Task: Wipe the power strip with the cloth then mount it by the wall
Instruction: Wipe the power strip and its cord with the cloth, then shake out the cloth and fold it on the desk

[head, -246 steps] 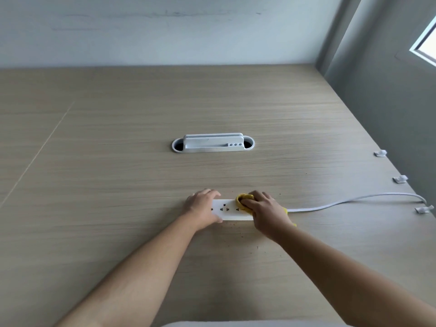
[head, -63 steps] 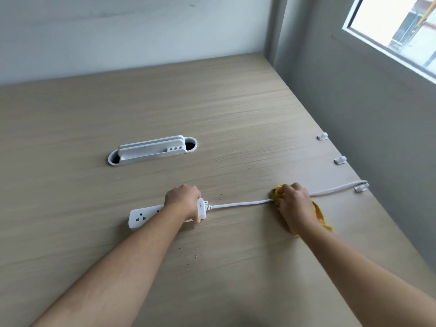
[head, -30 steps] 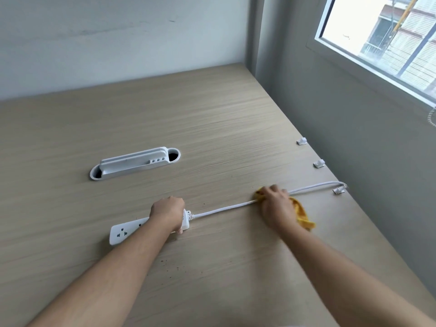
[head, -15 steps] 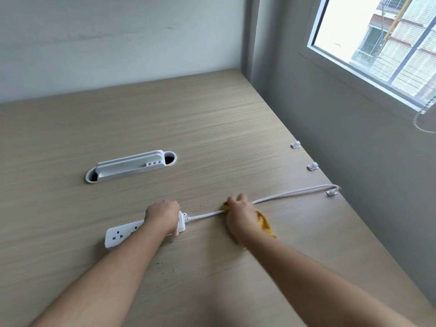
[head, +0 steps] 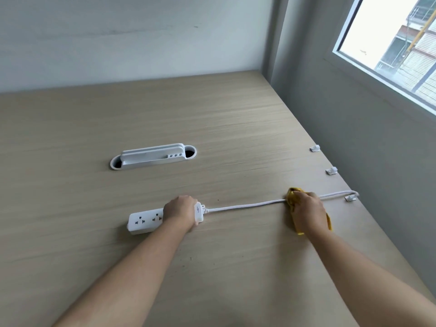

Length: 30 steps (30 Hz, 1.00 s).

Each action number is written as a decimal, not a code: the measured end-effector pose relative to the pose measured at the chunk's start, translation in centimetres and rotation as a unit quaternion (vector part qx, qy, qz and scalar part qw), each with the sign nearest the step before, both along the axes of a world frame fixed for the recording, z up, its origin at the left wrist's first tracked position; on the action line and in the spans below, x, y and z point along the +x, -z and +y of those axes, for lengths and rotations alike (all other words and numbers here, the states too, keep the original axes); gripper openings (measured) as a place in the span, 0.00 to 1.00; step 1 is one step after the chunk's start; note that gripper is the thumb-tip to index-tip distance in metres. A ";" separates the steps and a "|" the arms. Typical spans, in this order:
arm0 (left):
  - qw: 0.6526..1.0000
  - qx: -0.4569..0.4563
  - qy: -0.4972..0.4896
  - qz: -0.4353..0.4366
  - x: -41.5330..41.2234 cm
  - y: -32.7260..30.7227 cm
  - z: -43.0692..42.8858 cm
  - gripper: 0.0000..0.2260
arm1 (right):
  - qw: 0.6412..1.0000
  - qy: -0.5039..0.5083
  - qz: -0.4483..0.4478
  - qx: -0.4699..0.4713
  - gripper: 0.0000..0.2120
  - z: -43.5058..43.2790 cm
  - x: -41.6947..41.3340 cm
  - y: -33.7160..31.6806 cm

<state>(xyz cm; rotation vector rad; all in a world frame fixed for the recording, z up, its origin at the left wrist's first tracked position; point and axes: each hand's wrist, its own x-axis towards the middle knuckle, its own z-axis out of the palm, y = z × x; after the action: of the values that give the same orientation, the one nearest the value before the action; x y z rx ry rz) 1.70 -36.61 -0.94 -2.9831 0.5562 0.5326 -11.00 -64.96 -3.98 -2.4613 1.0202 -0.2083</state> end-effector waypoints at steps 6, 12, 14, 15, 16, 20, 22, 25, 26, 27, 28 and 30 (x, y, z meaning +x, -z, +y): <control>0.998 -0.055 0.004 -0.005 -2.3 0.5 1.6 0.43 | 0.980 0.008 -0.132 0.148 0.13 4.3 -0.2 -3.2; 0.959 -0.265 -0.030 0.095 -9.2 0.1 3.8 0.40 | 0.944 -0.084 -0.113 0.299 0.07 13.3 -1.4 -5.2; 0.913 -0.350 -0.088 0.189 -11.7 0.3 4.6 0.36 | 0.936 -0.079 -0.107 0.327 0.08 15.2 -1.5 -5.0; 0.894 -0.382 -0.109 0.208 -12.7 0.5 5.2 0.33 | 0.929 -0.081 -0.100 0.346 0.09 16.2 -1.5 -4.9; 0.878 -0.411 -0.127 0.208 -13.6 0.8 5.6 0.28 | 0.923 -0.088 -0.090 0.364 0.10 17.1 -1.5 -4.8; 0.850 -0.462 -0.194 0.164 -14.8 1.0 7.7 0.09 | 0.900 -0.135 -0.037 0.412 0.09 19.8 -1.5 -4.2; 0.840 -0.474 -0.197 0.174 -14.7 0.8 9.1 0.05 | 0.894 -0.162 -0.017 0.418 0.08 20.9 -1.9 -3.9; 0.842 -0.474 -0.201 0.160 -14.1 -0.1 10.9 0.04 | 0.891 -0.223 0.007 0.395 0.14 22.3 -2.9 -3.8; 0.842 -0.478 -0.201 0.151 -13.7 -0.5 11.4 0.04 | 0.888 -0.242 0.007 0.392 0.19 22.8 -3.2 -3.9; 0.844 -0.482 -0.192 0.141 -13.2 -1.0 11.9 0.05 | 0.882 -0.256 -0.001 0.396 0.24 23.3 -3.5 -4.2; 0.848 -0.482 -0.176 0.130 -12.7 -1.7 12.2 0.06 | 0.878 -0.267 -0.010 0.396 0.29 23.6 -3.7 -4.5; 0.860 -0.477 -0.144 0.114 -11.4 -3.4 13.2 0.09 | 0.881 -0.284 -0.026 0.377 0.30 24.5 -3.6 -5.2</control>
<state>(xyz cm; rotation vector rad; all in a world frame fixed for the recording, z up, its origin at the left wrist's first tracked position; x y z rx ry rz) -9.74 -23.43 2.44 -4.0305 0.4818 0.8392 -14.63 -40.44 1.22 -1.8878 0.2230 0.2719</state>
